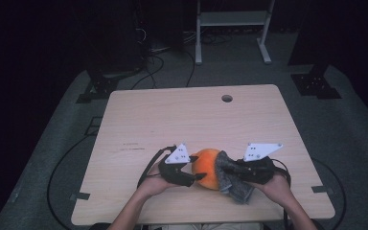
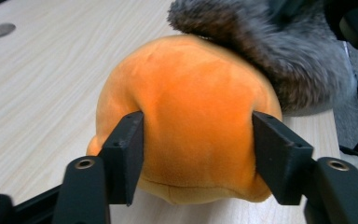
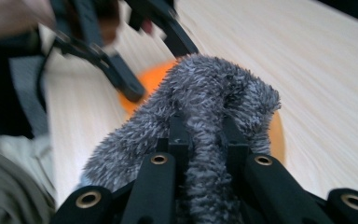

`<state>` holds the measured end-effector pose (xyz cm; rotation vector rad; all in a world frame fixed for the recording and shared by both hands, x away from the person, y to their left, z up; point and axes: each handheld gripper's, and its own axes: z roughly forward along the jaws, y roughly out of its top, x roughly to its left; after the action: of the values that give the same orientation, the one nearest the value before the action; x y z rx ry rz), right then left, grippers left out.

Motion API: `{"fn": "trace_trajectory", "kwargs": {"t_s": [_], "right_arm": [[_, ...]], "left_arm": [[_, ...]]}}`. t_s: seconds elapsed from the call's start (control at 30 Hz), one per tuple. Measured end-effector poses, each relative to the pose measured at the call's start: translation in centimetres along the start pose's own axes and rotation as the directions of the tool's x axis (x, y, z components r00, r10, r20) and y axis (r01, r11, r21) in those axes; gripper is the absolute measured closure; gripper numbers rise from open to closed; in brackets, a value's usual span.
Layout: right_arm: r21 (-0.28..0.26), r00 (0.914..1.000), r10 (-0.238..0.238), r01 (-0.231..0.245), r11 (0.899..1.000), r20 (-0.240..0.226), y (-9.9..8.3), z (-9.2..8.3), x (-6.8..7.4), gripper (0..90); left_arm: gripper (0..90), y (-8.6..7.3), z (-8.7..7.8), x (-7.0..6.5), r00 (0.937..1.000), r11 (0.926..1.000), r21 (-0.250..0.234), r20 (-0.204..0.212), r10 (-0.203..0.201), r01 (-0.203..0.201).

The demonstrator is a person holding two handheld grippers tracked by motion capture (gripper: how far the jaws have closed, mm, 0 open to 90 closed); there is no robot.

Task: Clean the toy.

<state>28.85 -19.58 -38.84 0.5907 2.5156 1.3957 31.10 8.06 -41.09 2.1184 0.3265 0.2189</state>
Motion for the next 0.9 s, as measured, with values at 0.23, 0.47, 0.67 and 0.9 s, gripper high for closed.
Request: {"fn": "trace_trajectory", "kwargs": {"t_s": [0.23,0.47,0.67,0.9], "right_arm": [[0.001,0.9999,-0.012,0.012,1.000,-0.006,0.1,0.9,0.1,78.7],[0.018,0.9997,-0.021,0.021,1.000,0.010,0.3,0.7,0.2,78.7],[0.009,0.9972,-0.070,0.070,0.997,-0.028,1.5,1.5,1.9,78.7],[0.031,0.9992,-0.040,0.040,0.999,-0.002,0.4,1.3,0.6,78.8]], "left_arm": [[18.3,0.3,0.2,-0.3,0.9999,1.0000,0.005,0.015,-0.005,0.005],[29.5,0.3,0.6,-0.4,1.0000,0.9992,0.039,0.002,0.009,-0.009],[31.3,1.0,0.6,-1.7,0.9933,0.9928,0.049,-0.032,0.111,-0.109],[32.4,0.3,0.5,-1.3,0.9906,0.9862,0.102,-0.029,0.134,-0.130]]}}
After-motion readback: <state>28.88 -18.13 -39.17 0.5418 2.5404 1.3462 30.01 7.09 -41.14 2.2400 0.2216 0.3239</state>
